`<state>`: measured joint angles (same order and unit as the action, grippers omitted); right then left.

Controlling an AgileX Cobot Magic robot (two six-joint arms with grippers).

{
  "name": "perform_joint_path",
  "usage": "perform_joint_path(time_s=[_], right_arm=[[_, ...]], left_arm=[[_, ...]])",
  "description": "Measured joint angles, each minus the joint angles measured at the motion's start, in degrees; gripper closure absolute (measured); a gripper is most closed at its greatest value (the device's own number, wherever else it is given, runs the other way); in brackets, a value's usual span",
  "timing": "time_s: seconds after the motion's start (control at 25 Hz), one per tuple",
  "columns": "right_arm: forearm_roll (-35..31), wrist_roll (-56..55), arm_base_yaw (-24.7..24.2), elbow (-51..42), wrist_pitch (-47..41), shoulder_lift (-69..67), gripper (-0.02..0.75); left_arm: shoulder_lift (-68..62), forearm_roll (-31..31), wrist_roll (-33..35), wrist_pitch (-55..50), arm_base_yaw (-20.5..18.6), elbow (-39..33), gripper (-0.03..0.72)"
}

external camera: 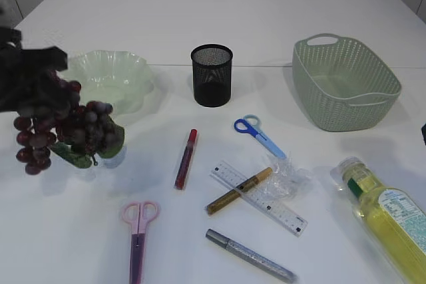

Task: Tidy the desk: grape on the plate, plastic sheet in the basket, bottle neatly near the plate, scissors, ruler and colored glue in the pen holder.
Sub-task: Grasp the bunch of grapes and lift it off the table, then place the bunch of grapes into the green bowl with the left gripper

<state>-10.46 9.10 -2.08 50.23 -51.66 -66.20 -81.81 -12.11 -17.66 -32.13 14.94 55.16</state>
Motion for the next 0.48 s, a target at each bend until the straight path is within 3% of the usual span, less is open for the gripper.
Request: perform_joint_path(time_s=[0.28,0.48], right_arm=[[0.1,0.0,0.0,0.0,0.0,0.0,0.181],[0.1,0.0,0.0,0.0,0.0,0.0,0.181]], left_arm=[[11.5,0.2,0.1,2.0,0.0,0.4,0.535],[11.8,4.4,0.1,2.8,0.0,7.8,0.535]])
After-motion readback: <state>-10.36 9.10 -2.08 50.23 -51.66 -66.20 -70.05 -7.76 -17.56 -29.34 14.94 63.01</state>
